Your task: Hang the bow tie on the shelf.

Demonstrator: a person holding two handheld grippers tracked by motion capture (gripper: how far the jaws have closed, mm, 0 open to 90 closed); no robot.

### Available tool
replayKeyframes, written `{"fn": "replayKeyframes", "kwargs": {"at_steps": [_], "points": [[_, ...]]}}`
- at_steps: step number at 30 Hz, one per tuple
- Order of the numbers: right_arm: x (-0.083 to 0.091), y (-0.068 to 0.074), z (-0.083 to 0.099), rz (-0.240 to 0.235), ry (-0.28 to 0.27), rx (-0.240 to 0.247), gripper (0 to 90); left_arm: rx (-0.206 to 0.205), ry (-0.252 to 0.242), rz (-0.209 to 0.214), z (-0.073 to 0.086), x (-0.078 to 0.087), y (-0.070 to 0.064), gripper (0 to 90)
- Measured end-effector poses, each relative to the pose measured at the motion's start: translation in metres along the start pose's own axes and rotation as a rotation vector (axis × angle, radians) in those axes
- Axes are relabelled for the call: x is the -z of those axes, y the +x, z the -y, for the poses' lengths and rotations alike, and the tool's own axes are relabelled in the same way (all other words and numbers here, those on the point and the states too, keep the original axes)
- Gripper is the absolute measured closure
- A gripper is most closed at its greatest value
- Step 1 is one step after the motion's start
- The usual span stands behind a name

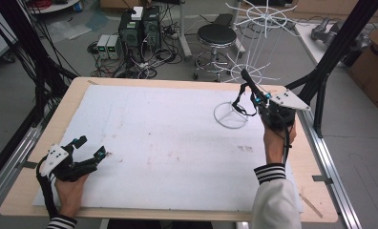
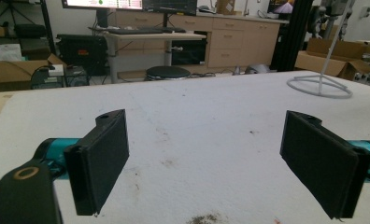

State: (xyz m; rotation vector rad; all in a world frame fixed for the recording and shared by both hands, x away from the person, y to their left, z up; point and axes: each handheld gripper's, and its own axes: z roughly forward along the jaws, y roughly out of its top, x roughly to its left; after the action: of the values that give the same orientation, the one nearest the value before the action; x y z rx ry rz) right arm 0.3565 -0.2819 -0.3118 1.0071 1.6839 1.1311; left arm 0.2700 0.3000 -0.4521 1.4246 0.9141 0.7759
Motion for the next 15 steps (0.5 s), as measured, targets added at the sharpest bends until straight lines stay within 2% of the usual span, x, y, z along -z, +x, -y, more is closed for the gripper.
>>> {"fn": "replayKeyframes", "kwargs": {"at_steps": [4, 15], "points": [[0.0004, 0.0035, 0.0039, 0.0, 0.012, 0.009, 84.8, -0.001, 0.0, 0.0, 0.0, 0.0, -0.0001, 15.8], [-0.0071, 0.0053, 0.0072, 0.029, 0.02, -0.018, 84.8, 0.002, -0.003, 0.0, 0.0001, 0.0, -0.0001, 15.8]]}}
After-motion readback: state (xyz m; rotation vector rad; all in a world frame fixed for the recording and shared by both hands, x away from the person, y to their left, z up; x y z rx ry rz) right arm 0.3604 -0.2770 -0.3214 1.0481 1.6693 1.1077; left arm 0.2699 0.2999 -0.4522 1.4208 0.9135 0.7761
